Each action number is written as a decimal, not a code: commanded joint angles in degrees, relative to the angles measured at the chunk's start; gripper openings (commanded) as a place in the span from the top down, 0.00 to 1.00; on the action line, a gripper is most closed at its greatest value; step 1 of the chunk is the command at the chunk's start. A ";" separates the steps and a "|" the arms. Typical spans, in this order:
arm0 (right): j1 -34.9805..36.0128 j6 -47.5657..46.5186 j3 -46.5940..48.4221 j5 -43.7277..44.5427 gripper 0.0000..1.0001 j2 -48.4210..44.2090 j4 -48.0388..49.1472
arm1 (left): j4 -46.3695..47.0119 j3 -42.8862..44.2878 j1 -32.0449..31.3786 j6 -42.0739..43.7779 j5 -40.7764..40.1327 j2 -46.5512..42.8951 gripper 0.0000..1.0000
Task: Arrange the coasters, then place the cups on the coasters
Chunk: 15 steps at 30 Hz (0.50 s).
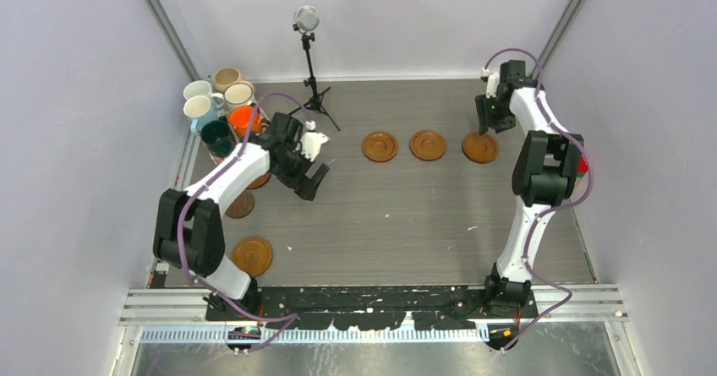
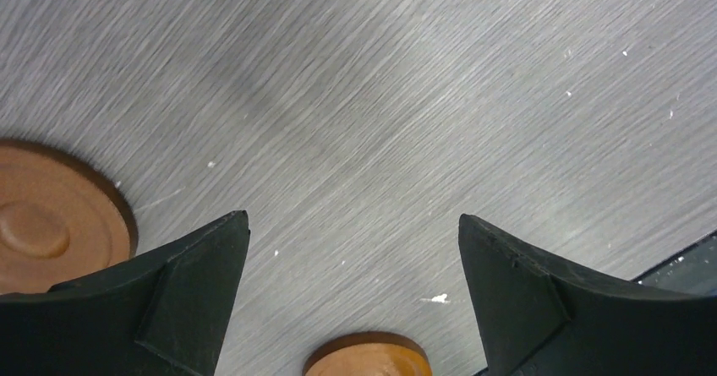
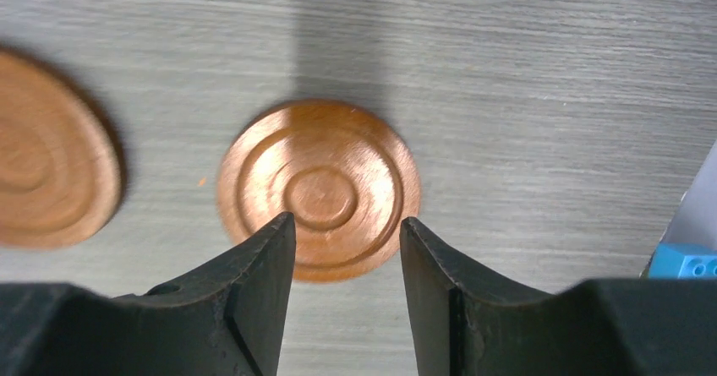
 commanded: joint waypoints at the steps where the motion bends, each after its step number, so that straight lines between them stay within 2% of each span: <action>1: 0.76 1.50 3.25 -8.44 0.44 -9.59 -5.49 | -6.86 2.40 7.95 5.00 6.44 -5.43 0.03; 4: 2.58 0.53 0.03 -12.64 0.38 -13.37 -7.93 | -13.29 1.44 15.47 11.84 8.88 -7.86 0.03; 10: 10.15 0.28 -8.67 -15.04 0.26 -19.67 -8.03 | -21.17 -5.73 26.83 27.96 6.28 -14.95 0.03; 15: 15.33 1.99 -11.16 -17.05 0.23 -20.54 -8.07 | -21.04 -13.63 29.17 36.70 0.70 -18.08 0.07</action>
